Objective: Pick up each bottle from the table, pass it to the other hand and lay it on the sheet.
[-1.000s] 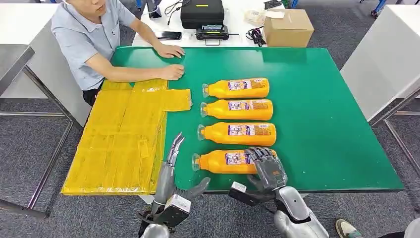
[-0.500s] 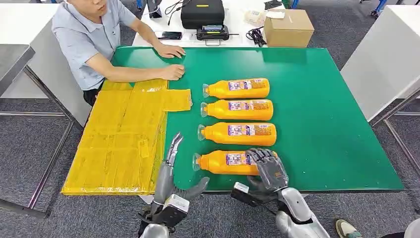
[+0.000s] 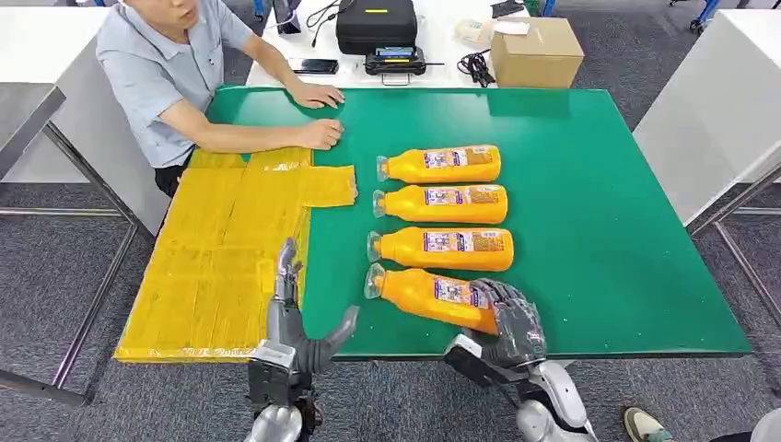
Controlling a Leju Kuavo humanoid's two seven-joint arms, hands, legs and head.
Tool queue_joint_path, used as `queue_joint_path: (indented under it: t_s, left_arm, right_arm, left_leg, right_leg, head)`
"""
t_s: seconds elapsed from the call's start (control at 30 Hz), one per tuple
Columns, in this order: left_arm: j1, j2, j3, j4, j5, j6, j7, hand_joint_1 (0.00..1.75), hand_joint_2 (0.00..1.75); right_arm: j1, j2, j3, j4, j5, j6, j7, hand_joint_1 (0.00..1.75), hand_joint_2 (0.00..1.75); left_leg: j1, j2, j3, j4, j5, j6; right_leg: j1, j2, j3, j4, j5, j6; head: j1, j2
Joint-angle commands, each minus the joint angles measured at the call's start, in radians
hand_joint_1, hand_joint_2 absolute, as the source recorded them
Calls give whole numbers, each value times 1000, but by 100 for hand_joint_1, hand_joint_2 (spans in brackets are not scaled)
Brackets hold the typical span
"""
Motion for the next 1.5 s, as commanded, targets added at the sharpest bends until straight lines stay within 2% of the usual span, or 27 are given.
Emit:
queue_joint_path:
  t_s: [0.03,0.13,0.2,0.4,0.63,1.1,1.5]
  left_arm:
    - [-7,17,6,59,211,-74,72,0,175]
    - [-16,32,-23,108,287,-159,113,0,175]
    - [-18,50,-52,116,348,-270,173,0,175]
    - [-30,58,-67,126,367,-322,179,0,175]
    - [-73,49,-66,190,422,-424,177,0,175]
    - [-146,23,-55,240,430,-466,135,0,175]
    - [-175,11,-82,258,406,-497,96,0,175]
  right_arm:
    - [40,47,-70,-100,-52,-36,-39,175,175]
    - [35,51,-66,-106,-62,-46,-58,175,175]
    - [29,58,-62,-123,-102,-39,-97,175,175]
    - [19,59,-34,-169,-122,-33,-128,175,175]
    - [-26,62,35,-177,-183,29,-147,175,175]
    - [-146,98,141,-56,-231,113,-153,175,175]
    - [-193,111,194,-30,-246,150,-154,175,175]
  left_leg:
    - [0,1,2,-1,-1,-1]
    - [0,1,2,-1,0,-1]
    - [1,1,3,-1,-1,-2]
    - [0,1,1,-1,-1,-1]
    - [1,3,3,-1,-1,-2]
    - [1,3,2,-1,-1,-2]
    - [1,2,1,-1,0,-2]
  right_leg:
    - [0,0,1,0,-1,-2]
    - [0,0,1,-1,0,-1]
    - [1,1,3,-1,-1,-2]
    - [0,1,1,-1,0,-2]
    - [1,2,2,-1,-1,-3]
    - [1,2,1,-1,0,-2]
    - [1,1,1,0,0,-2]
  head:
    - [0,0]
    - [0,0]
    - [0,0]
    - [0,0]
    - [0,0]
    - [0,0]
    - [0,0]
